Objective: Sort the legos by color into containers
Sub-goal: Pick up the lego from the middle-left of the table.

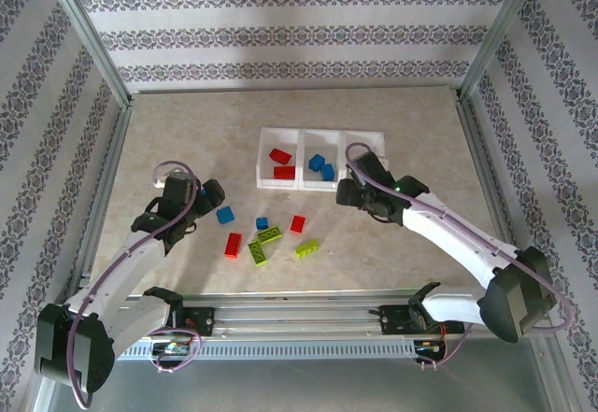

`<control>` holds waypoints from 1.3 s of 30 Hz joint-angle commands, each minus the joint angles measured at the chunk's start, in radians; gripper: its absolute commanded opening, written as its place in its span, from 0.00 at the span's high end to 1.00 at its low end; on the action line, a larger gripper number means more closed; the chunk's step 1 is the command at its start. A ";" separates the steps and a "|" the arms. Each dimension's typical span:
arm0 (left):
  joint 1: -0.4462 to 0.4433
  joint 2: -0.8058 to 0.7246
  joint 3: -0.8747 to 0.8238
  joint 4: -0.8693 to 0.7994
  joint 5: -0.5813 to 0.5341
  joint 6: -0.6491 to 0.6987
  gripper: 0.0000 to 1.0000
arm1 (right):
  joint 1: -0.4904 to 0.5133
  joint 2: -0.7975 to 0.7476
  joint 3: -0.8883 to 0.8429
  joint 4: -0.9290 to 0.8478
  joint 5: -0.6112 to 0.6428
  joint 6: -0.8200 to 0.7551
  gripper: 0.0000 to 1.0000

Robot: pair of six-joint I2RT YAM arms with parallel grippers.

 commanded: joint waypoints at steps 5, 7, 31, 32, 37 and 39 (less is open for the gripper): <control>0.050 0.095 0.050 -0.041 0.005 0.055 0.00 | 0.066 -0.008 -0.021 -0.026 0.066 0.090 0.02; 0.057 0.132 0.071 -0.044 0.009 0.061 0.00 | 0.071 0.001 -0.018 -0.026 0.067 0.096 0.02; 0.104 0.572 0.263 -0.041 0.045 0.108 0.14 | 0.099 0.100 0.009 -0.018 0.050 0.133 0.02; 0.104 0.582 0.265 -0.041 0.045 0.109 0.14 | 0.099 0.101 0.009 -0.014 0.049 0.134 0.02; 0.107 0.619 0.271 -0.038 0.027 0.118 0.20 | 0.099 0.119 0.008 -0.001 0.043 0.142 0.02; 0.108 0.634 0.277 -0.039 0.023 0.122 0.23 | 0.100 0.126 0.012 -0.001 0.043 0.143 0.02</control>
